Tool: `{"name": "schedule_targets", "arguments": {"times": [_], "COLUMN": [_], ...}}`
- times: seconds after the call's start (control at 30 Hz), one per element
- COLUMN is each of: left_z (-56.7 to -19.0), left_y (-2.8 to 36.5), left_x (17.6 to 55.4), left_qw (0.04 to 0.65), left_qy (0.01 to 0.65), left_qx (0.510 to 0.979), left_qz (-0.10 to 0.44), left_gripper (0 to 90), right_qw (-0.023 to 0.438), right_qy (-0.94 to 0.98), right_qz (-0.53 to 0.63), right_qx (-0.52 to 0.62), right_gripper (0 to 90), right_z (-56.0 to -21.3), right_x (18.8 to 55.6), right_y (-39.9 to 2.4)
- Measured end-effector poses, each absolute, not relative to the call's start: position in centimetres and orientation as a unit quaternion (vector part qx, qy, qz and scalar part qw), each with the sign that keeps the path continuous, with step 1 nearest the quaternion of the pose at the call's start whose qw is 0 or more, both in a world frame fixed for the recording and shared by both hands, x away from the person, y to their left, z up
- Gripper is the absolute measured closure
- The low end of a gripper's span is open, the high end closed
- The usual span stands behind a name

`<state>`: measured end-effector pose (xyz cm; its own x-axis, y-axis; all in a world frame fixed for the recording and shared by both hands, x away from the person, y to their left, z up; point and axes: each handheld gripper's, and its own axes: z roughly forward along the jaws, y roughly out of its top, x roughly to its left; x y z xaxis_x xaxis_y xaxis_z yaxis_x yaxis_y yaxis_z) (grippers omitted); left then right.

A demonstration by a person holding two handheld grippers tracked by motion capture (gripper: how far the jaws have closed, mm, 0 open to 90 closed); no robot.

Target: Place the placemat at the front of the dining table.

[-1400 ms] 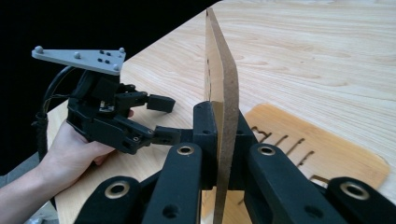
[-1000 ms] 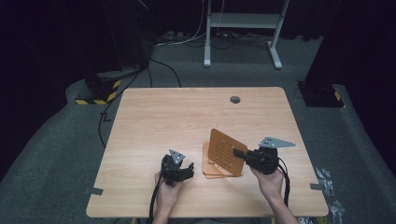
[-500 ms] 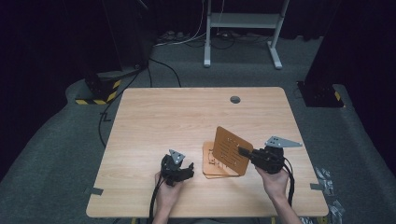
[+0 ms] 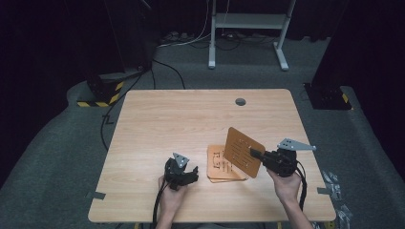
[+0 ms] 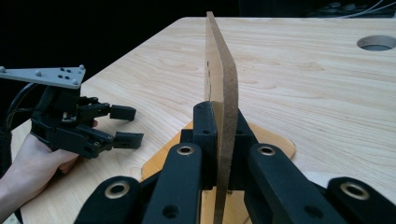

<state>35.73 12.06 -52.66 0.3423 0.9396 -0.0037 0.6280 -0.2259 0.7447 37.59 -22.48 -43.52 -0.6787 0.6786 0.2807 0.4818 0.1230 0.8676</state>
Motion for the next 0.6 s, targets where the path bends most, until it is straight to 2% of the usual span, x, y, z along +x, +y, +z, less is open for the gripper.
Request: {"name": "schedule_targets", "arguments": {"times": [0.6], "left_z": [-52.7], "left_y": [12.0], "left_x": [35.7], "left_qw": [0.335], "left_qy": [0.524], "left_qx": [0.747], "left_qz": [0.233], "left_gripper": [24.9], "right_qw": [0.114], "right_qy": [0.73], "right_qz": [0.536], "right_qx": [0.409], "right_gripper": [86.3], "right_z": [-43.1], "right_x": [38.2], "right_y": [-24.4]}}
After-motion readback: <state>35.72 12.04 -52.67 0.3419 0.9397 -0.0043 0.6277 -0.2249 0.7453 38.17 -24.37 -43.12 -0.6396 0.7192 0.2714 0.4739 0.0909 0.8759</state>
